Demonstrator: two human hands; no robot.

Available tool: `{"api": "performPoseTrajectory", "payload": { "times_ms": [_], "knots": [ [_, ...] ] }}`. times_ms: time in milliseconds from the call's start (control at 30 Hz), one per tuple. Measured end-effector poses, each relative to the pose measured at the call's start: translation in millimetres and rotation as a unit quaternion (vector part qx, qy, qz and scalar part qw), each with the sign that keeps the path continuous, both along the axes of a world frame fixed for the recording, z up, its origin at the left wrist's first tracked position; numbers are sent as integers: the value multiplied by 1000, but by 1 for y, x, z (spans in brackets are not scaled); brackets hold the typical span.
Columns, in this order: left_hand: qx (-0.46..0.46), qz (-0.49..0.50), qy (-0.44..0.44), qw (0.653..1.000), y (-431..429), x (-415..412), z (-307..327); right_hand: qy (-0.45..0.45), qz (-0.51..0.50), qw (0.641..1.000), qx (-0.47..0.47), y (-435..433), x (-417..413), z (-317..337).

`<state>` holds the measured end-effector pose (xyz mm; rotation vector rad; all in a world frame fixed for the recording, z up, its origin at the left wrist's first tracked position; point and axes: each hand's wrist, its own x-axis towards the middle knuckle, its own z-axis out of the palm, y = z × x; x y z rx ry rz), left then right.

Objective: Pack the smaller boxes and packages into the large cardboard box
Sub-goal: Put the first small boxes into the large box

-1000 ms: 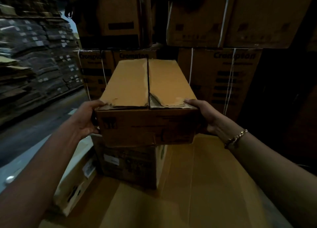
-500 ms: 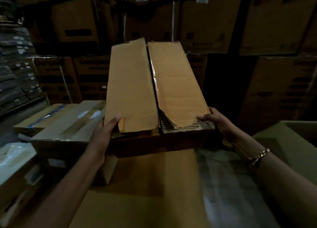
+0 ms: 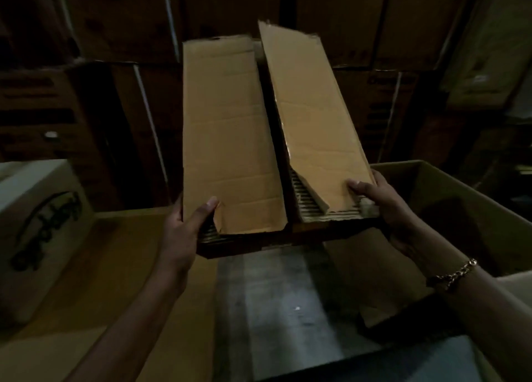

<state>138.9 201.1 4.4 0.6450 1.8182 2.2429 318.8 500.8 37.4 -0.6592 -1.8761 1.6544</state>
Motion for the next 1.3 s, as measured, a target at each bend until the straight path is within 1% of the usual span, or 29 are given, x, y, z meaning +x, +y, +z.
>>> {"api": "performPoseTrajectory", "payload": {
  "times_ms": [133,333,500,600,733,900,1000,1200,1300],
  "knots": [
    [10,-35,13,999,67,16,2,4,-32,999,25,49,47,-4],
    [32,-85,16,996,193,43,-5,-12,-98,994,57,150,96,6],
    [27,-117,2,993,286,62,-7,-30,-157,986,52,227,128,13],
    [24,-124,7,992,328,76,-4,-34,-176,982,55,264,146,15],
    [17,-128,3,992,368,98,-2,-64,-177,980,71,313,170,14],
    [5,-125,-2,992,408,146,-10,-127,-152,976,88,375,204,8],
    [-7,-94,-3,996,434,185,-21,-138,-114,979,101,412,225,-1],
    [-67,-68,-63,993,468,247,-48,-172,-11,981,91,474,261,-28],
    [-106,-50,-106,987,474,259,-64,-193,7,978,80,489,267,-46]
  ]
}}
